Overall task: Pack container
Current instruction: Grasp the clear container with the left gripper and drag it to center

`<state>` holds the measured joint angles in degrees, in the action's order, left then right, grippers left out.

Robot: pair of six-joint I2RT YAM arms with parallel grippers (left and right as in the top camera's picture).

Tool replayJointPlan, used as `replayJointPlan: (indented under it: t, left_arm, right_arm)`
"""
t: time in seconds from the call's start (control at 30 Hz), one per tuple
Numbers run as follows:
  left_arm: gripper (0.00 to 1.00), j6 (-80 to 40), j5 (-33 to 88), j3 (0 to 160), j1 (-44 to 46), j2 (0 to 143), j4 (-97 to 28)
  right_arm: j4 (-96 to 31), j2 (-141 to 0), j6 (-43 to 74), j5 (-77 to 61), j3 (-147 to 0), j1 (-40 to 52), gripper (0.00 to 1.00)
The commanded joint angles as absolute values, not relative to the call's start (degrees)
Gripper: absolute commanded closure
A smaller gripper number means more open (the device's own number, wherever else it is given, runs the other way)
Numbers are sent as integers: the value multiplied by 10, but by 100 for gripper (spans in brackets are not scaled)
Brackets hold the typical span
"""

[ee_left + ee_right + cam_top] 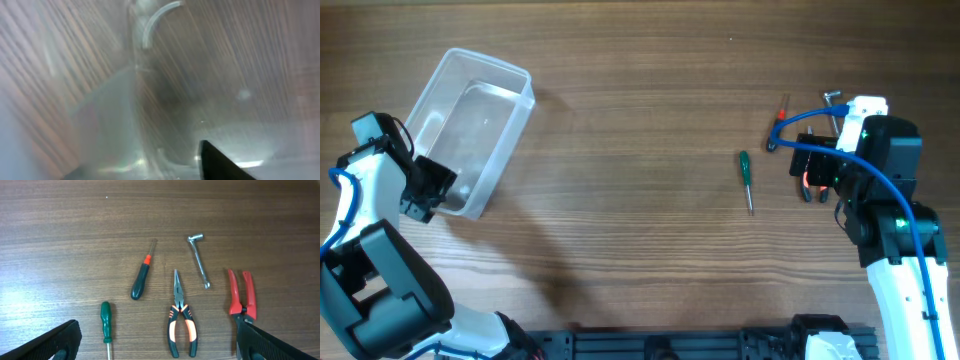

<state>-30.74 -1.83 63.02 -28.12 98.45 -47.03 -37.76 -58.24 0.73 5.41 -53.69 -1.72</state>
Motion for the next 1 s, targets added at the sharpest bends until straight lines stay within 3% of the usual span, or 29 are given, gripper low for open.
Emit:
replayJointPlan:
  t: [0.0, 0.07, 0.17, 0.57, 0.7, 0.87, 0.97]
  left_arm:
    - [66, -304, -4, 626, -280, 987, -476]
    - [73, -304, -4, 626, -280, 987, -478]
    - [96, -304, -4, 626, -280, 987, -485]
    - [96, -286, 12, 627, -271, 881, -460]
    - [96, -204, 86, 627, -159, 816, -464]
    - [96, 7, 81, 627, 34, 825, -479]
    - [96, 13, 70, 627, 84, 844, -453]
  right_arm:
    - [-379, -584, 0, 56, -548, -19, 0]
    - [-379, -584, 0, 56, -548, -19, 0]
    - [-380, -584, 0, 56, -548, -19, 0]
    - [-381, -584, 0, 56, -548, -19, 0]
    - [-381, -584, 0, 56, -548, -19, 0]
    - [-381, -584, 1, 56, -548, -19, 0]
    - [-382, -584, 1, 56, -548, -19, 0]
